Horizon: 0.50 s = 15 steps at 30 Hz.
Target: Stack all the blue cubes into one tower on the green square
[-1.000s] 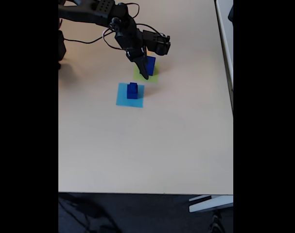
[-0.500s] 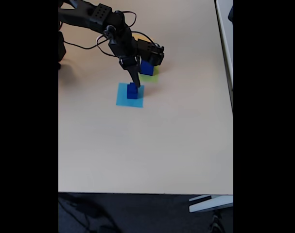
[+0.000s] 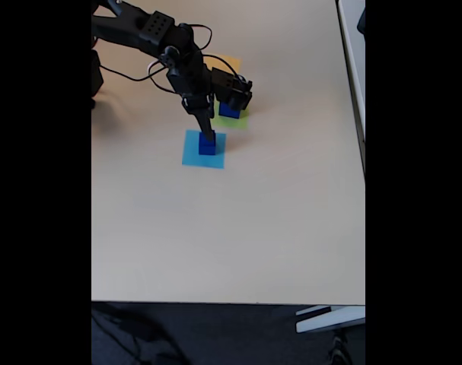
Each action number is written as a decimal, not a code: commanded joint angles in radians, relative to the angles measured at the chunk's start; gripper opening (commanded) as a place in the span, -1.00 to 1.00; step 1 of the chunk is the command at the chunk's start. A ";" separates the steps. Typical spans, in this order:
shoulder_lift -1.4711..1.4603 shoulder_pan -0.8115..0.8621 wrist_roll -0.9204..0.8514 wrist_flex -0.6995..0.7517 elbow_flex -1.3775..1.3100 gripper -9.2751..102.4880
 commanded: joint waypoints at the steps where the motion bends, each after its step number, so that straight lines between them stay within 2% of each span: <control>1: 0.069 0.011 -0.006 -0.002 -0.005 -0.36; 15: 0.051 0.021 0.005 -0.017 0.014 -0.38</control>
